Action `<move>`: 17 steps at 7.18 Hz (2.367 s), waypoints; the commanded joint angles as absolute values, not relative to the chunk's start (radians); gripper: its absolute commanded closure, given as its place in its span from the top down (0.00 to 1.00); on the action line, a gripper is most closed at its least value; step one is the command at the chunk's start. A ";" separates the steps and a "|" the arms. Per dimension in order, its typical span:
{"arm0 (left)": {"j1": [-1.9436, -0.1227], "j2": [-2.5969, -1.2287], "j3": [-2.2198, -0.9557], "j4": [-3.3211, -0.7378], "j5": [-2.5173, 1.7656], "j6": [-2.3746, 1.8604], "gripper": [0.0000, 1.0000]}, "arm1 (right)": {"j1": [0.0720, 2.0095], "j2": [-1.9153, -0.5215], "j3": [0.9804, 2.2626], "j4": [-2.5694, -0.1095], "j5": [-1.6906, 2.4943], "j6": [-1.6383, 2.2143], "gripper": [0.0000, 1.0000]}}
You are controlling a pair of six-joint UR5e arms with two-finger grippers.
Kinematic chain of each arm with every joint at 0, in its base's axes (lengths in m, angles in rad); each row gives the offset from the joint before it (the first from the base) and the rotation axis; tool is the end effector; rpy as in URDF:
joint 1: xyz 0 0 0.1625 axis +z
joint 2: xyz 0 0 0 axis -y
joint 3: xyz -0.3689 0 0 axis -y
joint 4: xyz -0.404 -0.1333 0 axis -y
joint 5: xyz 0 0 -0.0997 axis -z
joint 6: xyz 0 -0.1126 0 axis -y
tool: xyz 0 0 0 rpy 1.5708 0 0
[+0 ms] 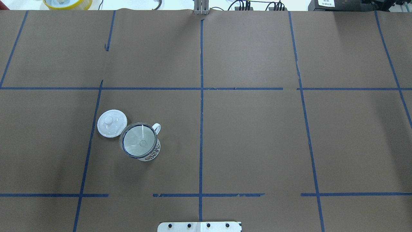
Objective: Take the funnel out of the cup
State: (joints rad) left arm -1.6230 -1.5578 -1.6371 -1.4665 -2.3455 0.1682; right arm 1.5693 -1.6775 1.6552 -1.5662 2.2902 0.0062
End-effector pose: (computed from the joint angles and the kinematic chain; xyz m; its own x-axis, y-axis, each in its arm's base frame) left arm -0.0802 -0.4906 0.5953 0.7105 0.0951 -0.6973 -0.0678 0.9955 0.0667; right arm 0.0584 -0.4629 0.6248 0.7522 0.0167 0.6587 -0.0032 0.9998 -0.0218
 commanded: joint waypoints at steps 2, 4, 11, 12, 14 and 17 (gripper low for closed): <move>-1.623 -1.562 -1.646 -1.466 -2.345 0.164 1.00 | 1.569 -1.678 1.657 -1.566 2.290 0.006 1.00; -1.621 -1.618 -1.669 -1.483 -2.336 0.100 1.00 | 1.569 -1.678 1.655 -1.566 2.290 0.006 1.00; -1.121 -1.695 -2.193 -1.479 -2.168 -0.718 1.00 | 1.569 -1.678 1.657 -1.566 2.290 0.006 1.00; -1.010 -1.756 -2.206 -1.464 -2.117 -0.808 1.00 | 1.569 -1.678 1.655 -1.566 2.290 0.006 1.00; -0.841 -1.962 -2.178 -1.258 -1.987 -0.894 1.00 | 1.569 -1.678 1.655 -1.566 2.290 0.006 1.00; -0.688 -2.095 -2.082 -1.183 -1.968 -1.001 1.00 | 1.569 -1.678 1.655 -1.566 2.290 0.006 1.00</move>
State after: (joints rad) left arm -0.7454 -2.0435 -2.1439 -1.1945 -1.9817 -0.9501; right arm 1.5693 -1.6776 1.6552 -1.5662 2.2902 0.0061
